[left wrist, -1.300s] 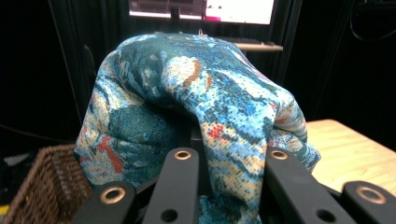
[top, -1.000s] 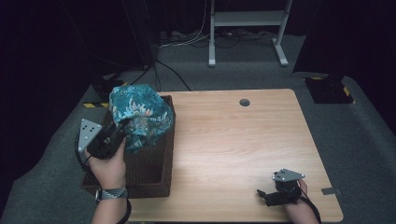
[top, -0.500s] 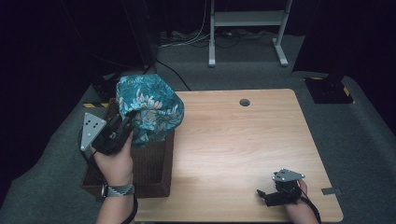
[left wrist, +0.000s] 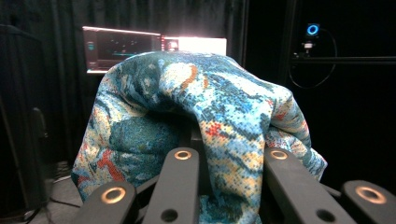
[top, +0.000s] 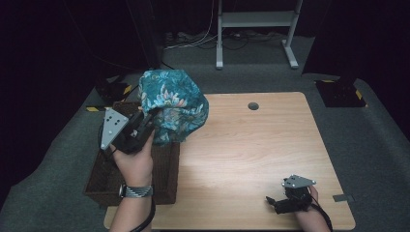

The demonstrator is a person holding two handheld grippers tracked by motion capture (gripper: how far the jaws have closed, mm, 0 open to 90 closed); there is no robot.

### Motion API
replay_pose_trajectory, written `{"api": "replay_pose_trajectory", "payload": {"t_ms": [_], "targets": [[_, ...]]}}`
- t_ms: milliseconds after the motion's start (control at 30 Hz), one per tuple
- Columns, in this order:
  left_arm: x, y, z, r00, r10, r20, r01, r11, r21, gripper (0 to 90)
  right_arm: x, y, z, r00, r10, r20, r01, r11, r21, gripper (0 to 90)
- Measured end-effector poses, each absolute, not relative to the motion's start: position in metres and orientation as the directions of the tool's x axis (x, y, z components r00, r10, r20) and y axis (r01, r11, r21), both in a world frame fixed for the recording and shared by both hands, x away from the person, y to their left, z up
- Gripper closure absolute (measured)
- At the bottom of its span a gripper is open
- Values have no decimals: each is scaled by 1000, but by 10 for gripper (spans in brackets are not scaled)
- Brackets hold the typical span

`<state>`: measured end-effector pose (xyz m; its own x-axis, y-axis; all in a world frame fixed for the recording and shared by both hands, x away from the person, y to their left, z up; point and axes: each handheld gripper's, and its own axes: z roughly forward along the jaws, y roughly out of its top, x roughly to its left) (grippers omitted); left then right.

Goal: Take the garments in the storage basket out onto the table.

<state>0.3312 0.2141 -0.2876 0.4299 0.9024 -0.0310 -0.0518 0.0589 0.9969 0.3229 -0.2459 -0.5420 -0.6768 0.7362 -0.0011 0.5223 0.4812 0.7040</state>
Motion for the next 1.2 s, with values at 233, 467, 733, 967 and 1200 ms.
{"api": "replay_pose_trajectory", "payload": {"t_ms": [233, 467, 733, 967, 1200], "targets": [[339, 191, -287, 466, 884, -26, -49, 55, 997, 817, 323, -246, -542, -677, 736, -1, 522, 482, 704, 5], [347, 165, -289, 503, 864, -17, -40, 42, 998, 817, 323, -246, -542, -679, 735, -1, 521, 482, 704, 5], [355, 136, -294, 544, 839, -14, -25, 33, 999, 817, 323, -246, -542, -679, 734, -1, 521, 483, 704, 5], [362, 115, -298, 574, 818, -18, -10, 30, 1000, 816, 323, -246, -542, -680, 734, 0, 521, 483, 703, 5], [366, 96, -303, 597, 802, -14, -4, 20, 1000, 816, 323, -246, -542, -681, 732, 1, 521, 484, 704, 5]]}}
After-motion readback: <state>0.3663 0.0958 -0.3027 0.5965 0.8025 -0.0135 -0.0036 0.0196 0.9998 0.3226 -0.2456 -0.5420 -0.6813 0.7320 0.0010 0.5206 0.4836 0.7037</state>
